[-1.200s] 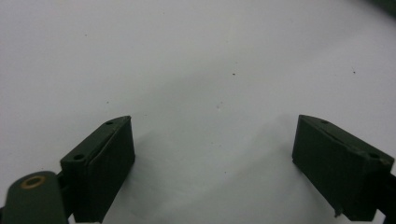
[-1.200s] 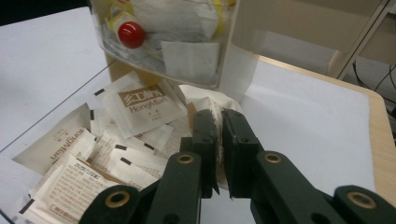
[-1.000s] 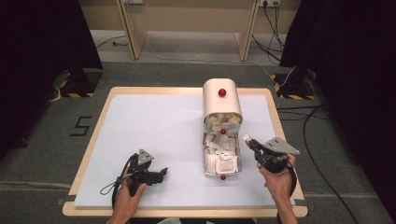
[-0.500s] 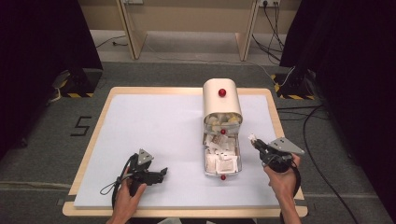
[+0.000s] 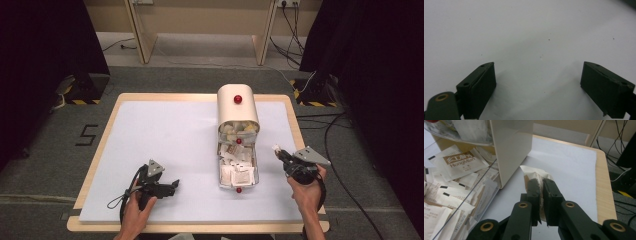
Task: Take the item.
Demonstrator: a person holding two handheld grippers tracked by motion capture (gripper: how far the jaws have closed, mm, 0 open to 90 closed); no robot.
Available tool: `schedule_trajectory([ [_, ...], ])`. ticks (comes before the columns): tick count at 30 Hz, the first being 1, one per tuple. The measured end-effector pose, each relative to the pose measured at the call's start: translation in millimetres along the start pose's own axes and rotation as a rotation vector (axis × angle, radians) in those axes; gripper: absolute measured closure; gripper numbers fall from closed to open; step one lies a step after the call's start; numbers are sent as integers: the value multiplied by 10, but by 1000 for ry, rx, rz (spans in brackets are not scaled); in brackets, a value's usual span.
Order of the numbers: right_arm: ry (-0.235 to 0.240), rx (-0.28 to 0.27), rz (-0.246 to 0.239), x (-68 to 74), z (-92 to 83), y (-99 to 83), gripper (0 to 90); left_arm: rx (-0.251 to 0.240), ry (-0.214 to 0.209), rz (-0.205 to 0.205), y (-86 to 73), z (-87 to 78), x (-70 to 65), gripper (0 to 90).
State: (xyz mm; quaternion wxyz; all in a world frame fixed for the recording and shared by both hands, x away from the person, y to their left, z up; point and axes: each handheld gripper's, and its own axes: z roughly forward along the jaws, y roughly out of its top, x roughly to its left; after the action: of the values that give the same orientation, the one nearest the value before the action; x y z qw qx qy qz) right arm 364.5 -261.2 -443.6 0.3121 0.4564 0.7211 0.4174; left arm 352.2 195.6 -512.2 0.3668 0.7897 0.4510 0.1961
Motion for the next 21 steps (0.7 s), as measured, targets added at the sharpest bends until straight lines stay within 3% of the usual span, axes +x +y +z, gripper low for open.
schedule_trajectory([
  [21, -31, 24, 17, -103, 44, -89, 845, 0, 0, 0, 0, 0, 0, 121],
])
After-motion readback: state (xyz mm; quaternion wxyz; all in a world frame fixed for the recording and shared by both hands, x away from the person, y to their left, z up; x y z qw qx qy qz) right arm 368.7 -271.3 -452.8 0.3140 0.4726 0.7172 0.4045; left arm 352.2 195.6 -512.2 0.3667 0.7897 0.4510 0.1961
